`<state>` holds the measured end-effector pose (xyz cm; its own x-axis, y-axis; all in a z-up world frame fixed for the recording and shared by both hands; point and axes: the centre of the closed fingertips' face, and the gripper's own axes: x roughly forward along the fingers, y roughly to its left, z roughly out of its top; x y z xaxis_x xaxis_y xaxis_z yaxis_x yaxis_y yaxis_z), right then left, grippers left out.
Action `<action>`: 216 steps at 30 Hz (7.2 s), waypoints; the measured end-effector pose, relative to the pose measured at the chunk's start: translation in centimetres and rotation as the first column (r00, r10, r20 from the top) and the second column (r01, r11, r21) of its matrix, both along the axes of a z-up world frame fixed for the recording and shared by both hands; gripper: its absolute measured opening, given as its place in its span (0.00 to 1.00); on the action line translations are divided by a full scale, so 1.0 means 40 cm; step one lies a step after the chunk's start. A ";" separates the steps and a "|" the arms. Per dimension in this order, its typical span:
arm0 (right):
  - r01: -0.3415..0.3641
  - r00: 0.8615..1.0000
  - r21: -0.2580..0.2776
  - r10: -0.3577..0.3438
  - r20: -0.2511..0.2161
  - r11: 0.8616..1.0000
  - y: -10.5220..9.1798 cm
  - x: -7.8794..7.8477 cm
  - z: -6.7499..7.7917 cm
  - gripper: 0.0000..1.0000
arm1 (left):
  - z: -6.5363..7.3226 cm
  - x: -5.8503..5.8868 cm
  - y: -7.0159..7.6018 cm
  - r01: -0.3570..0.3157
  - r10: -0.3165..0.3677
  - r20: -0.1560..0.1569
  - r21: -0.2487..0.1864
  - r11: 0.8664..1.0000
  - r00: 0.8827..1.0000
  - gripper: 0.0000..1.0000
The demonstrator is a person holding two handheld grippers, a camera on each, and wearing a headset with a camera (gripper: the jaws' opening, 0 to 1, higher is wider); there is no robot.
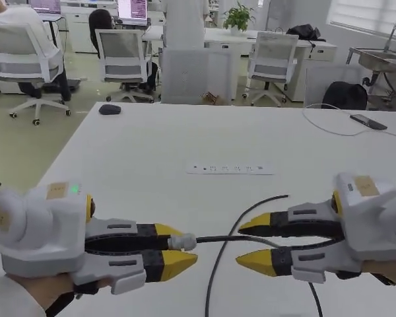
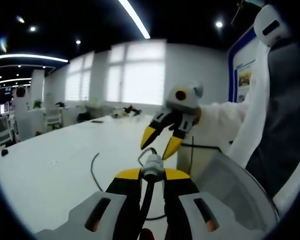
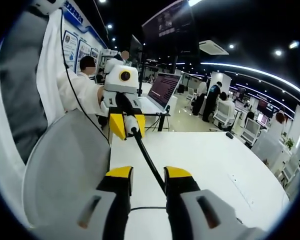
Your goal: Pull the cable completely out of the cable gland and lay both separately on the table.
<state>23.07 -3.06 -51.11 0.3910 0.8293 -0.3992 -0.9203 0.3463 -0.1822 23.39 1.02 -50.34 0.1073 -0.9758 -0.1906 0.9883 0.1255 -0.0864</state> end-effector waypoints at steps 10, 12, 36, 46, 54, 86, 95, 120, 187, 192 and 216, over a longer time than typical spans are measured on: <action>-0.115 0.993 -0.009 0.115 0.037 0.993 0.087 -0.020 0.017 0.21 | -0.011 -0.028 -0.022 0.036 -0.036 -0.009 0.012 0.999 0.999 0.17; -0.129 0.991 -0.009 0.129 0.036 0.992 0.093 -0.025 0.017 0.16 | -0.013 -0.029 -0.021 0.039 -0.038 -0.011 0.014 0.999 0.999 0.17; -0.140 0.990 0.028 0.139 0.026 0.990 0.119 -0.019 0.015 0.04 | -0.006 -0.010 0.003 0.011 -0.011 -0.015 -0.010 1.000 1.000 0.17; -0.112 0.994 0.036 0.112 0.016 0.993 0.092 -0.017 0.007 0.04 | -0.005 -0.004 0.017 -0.007 0.006 -0.028 -0.020 1.000 1.000 0.17; -0.072 0.997 0.031 0.072 0.009 0.997 0.050 -0.013 -0.003 0.04 | -0.004 0.004 0.036 -0.023 0.022 -0.030 -0.019 1.000 0.999 0.17; 0.010 0.997 -0.019 -0.011 -0.076 1.000 -0.023 -0.029 -0.081 0.09 | -0.006 -0.005 0.059 -0.027 0.027 -0.009 -0.001 1.000 1.000 0.17; 0.028 0.998 -0.059 -0.032 -0.055 0.998 -0.020 -0.010 -0.077 0.22 | -0.009 -0.016 0.035 0.002 -0.002 -0.007 0.003 1.000 1.000 0.17; -0.182 0.981 -0.011 0.182 0.065 0.983 0.118 -0.038 0.021 0.03 | 0.011 -0.026 0.005 0.007 -0.014 -0.098 -0.066 0.998 0.995 0.18; -0.057 0.998 -0.040 0.057 -0.008 0.998 0.050 -0.025 -0.053 0.19 | 0.024 -0.032 0.029 0.016 -0.022 -0.074 -0.078 0.997 0.997 0.16; -0.079 0.997 -0.035 0.079 0.005 0.996 0.085 -0.025 -0.049 0.20 | 0.026 -0.032 0.030 0.012 -0.018 -0.077 -0.085 0.996 0.997 0.16; -0.106 0.992 -0.219 0.117 0.038 0.970 0.074 0.012 -0.107 0.03 | 0.029 -0.010 0.061 -0.027 0.021 -0.071 -0.084 0.996 0.997 0.16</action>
<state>23.56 -0.08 -55.41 0.3251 0.7650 -0.5560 -0.9387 0.1896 -0.2880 22.97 3.46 -49.18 0.1205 -0.9860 -0.1153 0.9762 0.1388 -0.1665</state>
